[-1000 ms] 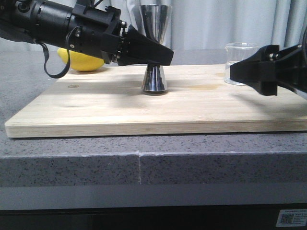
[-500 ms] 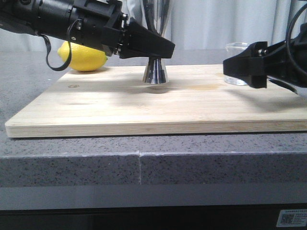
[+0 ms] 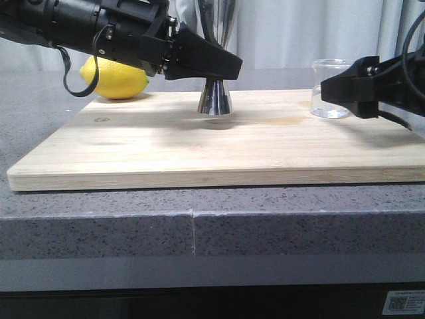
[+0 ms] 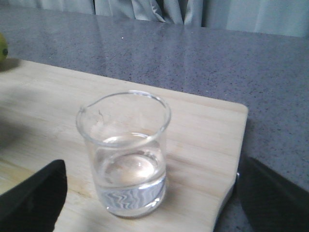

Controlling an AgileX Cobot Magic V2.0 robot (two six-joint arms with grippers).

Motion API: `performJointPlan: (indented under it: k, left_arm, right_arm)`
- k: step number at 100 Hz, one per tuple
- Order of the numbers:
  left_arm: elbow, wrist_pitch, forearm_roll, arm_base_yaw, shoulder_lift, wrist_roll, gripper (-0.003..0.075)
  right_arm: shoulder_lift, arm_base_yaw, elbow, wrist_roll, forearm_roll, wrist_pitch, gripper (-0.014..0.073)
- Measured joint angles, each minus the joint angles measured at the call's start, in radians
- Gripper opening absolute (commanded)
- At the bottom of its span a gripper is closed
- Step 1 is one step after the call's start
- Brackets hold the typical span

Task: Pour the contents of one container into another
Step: 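Reach the right gripper toward the glass beaker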

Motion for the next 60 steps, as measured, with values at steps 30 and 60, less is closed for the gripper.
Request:
performJointPlan:
  k: [30, 60]
  left_arm:
    - [0.000, 0.000, 0.000, 0.000, 0.000, 0.000, 0.0115]
    - [0.000, 0.000, 0.001, 0.000, 0.000, 0.000, 0.0115]
  right_arm:
    - [0.045, 0.000, -0.038, 0.004, -0.016, -0.002, 0.0646]
    - [0.048, 0.000, -0.054, 0.004, -0.039, -0.002, 0.0547]
